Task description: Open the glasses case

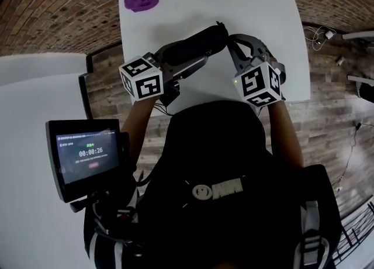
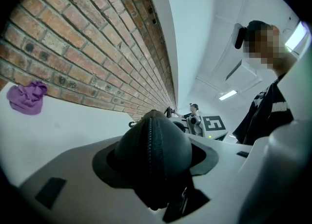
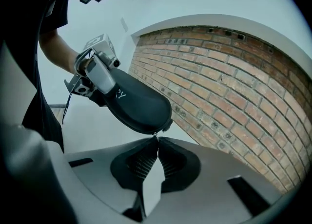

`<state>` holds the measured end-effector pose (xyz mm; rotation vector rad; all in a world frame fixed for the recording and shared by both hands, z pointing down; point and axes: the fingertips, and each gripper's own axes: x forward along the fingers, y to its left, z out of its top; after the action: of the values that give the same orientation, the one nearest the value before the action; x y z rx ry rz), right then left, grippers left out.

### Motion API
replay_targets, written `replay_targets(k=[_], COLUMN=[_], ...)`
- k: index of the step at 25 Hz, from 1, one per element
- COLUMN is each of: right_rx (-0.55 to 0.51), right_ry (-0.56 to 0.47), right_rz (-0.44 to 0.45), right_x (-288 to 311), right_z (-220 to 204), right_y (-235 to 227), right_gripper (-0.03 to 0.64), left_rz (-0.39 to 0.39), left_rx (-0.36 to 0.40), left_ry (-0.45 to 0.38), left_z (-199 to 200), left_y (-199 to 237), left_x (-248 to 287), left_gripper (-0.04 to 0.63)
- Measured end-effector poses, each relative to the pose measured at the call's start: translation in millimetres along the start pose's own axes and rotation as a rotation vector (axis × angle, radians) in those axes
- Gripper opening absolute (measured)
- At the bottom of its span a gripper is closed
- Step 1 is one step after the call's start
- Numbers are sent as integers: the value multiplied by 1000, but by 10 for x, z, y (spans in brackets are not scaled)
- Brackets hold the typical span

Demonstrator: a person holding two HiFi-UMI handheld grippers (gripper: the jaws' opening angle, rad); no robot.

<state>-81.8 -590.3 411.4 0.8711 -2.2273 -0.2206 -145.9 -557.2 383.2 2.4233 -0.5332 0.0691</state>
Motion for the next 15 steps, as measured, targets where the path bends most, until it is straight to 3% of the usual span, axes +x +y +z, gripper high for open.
replay_targets(k=[15], right_rx=[-303], right_ry=[74], right_rz=[-12], right_x=[4], right_z=[-44], right_y=[-2], right_gripper=[12], left_rz=[-28], left_rx=[-34], left_ry=[146], left_z=[-291], left_y=[14], left_x=[11], left_gripper=[275])
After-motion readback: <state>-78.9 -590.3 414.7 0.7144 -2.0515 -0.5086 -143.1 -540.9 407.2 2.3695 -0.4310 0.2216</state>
